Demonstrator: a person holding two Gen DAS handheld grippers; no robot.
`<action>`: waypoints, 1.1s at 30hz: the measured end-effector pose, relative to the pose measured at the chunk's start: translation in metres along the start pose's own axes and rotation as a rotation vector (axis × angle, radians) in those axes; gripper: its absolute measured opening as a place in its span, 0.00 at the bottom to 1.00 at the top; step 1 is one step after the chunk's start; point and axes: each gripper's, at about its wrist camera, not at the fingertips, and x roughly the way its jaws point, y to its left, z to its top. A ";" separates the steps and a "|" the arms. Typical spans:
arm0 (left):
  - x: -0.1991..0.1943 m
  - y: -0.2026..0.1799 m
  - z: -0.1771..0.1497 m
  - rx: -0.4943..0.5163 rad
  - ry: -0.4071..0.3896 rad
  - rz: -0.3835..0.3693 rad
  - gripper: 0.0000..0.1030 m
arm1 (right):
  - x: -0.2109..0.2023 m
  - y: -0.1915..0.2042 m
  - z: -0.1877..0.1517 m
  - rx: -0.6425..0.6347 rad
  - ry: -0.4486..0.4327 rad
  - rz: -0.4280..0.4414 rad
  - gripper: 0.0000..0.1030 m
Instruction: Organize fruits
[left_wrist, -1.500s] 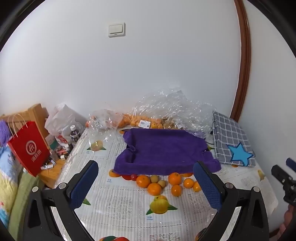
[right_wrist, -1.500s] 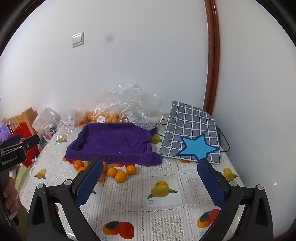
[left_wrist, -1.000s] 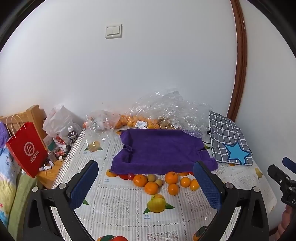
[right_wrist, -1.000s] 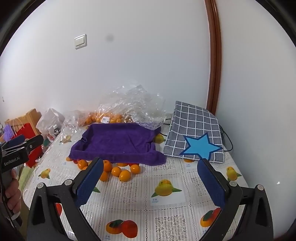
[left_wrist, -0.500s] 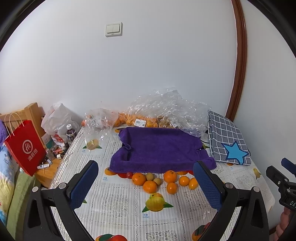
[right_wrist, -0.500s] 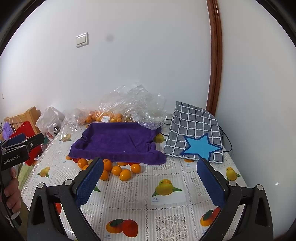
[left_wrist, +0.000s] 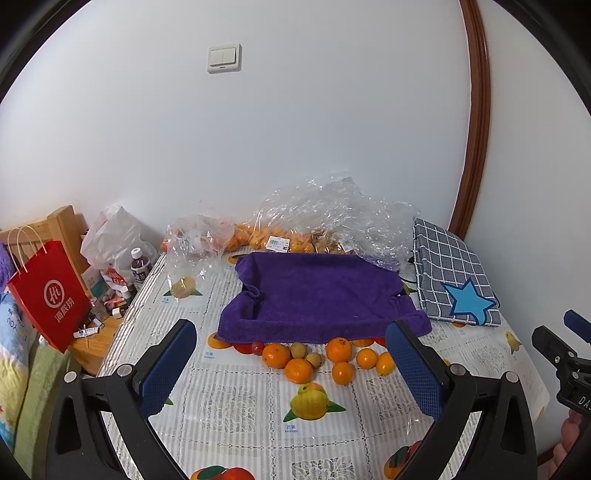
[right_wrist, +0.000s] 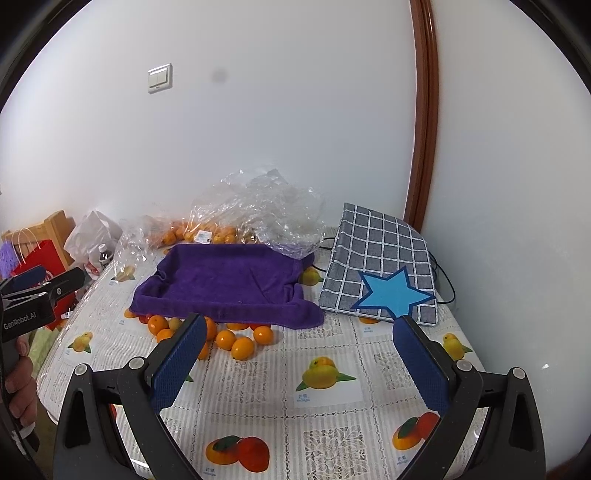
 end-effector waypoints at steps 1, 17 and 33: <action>0.000 -0.001 0.000 -0.001 0.002 0.000 1.00 | 0.000 0.001 -0.001 -0.002 0.000 -0.001 0.97; 0.000 -0.001 -0.001 -0.005 -0.001 0.002 1.00 | -0.002 0.005 -0.004 -0.001 -0.001 0.001 0.97; -0.001 0.001 -0.002 -0.005 -0.002 0.001 1.00 | -0.002 0.006 -0.004 -0.004 -0.002 0.004 0.97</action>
